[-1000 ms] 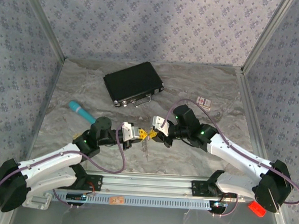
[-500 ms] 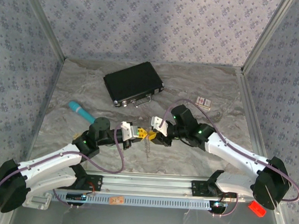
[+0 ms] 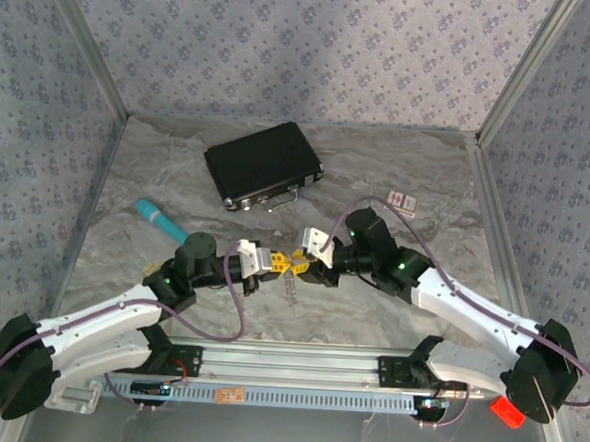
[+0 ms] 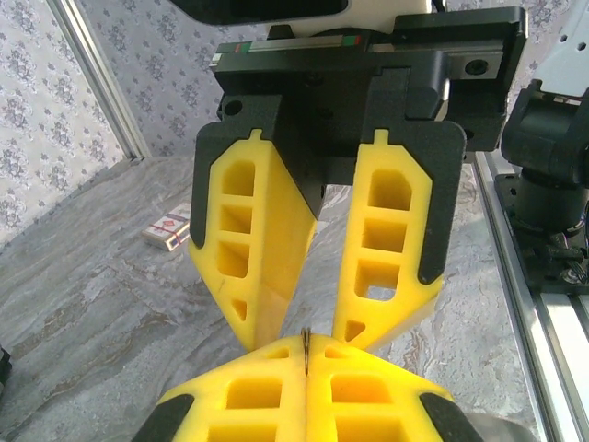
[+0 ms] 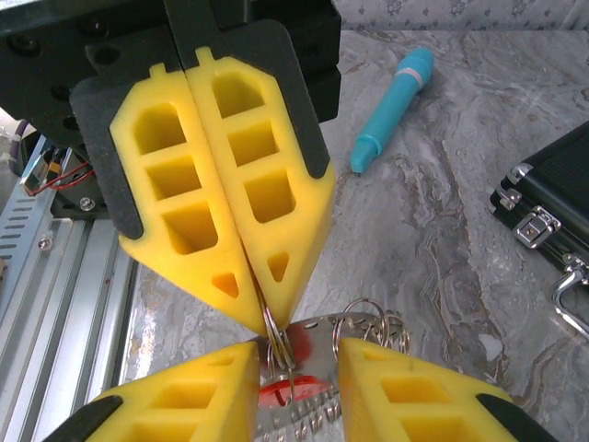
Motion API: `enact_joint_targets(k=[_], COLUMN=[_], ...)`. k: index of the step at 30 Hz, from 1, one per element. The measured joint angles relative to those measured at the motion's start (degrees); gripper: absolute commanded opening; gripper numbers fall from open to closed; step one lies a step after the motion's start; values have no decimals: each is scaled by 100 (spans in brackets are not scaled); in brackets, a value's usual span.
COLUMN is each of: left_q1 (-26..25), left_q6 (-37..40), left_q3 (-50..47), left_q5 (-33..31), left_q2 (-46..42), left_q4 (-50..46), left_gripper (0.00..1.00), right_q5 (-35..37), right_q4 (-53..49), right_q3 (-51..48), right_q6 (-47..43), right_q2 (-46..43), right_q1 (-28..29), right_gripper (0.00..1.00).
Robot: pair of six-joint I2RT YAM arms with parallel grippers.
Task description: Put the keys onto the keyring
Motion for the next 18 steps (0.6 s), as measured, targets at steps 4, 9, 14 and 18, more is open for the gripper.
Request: enact_joint_targets(k=[4,9,14,18], left_q1=[0,15,11,0], left_q6=[-2,-28,-17,105], left_q3=[0,-2,-2,85], left_q5=[-15,-33,-111,-251], left_q2=[2,11,-4,-42], left_q4=[2,-2,-76,-564], left_gripper=[0,0,30,30], right_q5=[-55,-59,79,461], right_q4=[46,39,-269,-988], right_q3=[-4,-11,125,542], right_q6=[59,50,-74,-422], right_q2=[42,70,140,341], right_q1=[17,26,57,149], right_gripper=[13,0,0,0])
